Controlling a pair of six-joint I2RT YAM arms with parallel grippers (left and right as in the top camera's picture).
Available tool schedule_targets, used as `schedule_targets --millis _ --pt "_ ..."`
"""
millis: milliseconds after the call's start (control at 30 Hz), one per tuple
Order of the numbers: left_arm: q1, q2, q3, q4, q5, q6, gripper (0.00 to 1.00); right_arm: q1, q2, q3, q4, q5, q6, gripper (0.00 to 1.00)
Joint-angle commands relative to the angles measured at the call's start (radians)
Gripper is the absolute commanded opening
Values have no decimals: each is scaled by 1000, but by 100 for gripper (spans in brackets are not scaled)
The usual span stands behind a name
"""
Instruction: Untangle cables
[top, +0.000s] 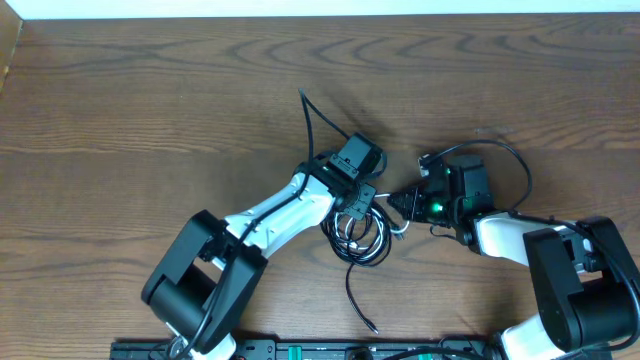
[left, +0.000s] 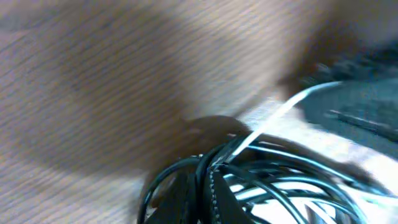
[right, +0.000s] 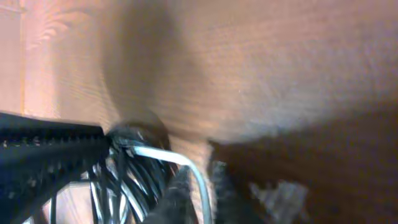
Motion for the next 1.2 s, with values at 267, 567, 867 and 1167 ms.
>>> schedule_targets --millis 267,567,867,1167 --pt "-1 -98 2 -27 212 209 8 -62 16 -13 197 -315 -82 52" --pt "48 -98 2 -28 269 218 7 -4 16 -13 82 -288 -106 50" --pt "77 -98 2 -28 351 218 7 13 16 -13 66 -292 -122 52" --pt "77 -98 2 -29 404 214 8 85 16 -13 53 -24 -63 48"
